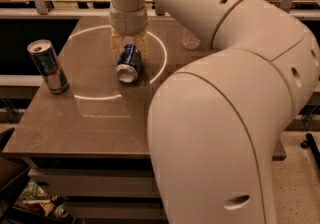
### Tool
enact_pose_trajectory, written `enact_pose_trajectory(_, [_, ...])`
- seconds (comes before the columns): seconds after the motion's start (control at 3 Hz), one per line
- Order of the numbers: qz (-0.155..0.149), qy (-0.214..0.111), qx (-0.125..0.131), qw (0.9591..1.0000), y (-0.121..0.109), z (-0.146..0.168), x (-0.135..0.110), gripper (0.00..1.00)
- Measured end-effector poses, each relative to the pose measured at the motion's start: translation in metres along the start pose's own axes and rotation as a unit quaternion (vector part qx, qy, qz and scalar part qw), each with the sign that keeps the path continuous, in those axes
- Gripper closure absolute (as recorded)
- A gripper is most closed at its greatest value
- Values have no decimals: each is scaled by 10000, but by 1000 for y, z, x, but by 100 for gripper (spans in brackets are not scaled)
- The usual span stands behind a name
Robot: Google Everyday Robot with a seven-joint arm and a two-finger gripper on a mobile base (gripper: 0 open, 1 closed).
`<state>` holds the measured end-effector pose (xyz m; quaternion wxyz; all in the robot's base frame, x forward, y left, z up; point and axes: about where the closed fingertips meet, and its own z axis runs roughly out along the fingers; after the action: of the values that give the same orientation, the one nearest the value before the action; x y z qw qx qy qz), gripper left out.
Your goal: Place pepsi can upright
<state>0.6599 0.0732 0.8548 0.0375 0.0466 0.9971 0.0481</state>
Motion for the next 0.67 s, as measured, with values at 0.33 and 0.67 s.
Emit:
enact_pose_trajectory(0.33, [1, -2, -1, 10000, 0, 0, 0, 100])
enact_pose_trajectory(0.67, [135, -255, -248, 9993, -12, -6, 0, 100])
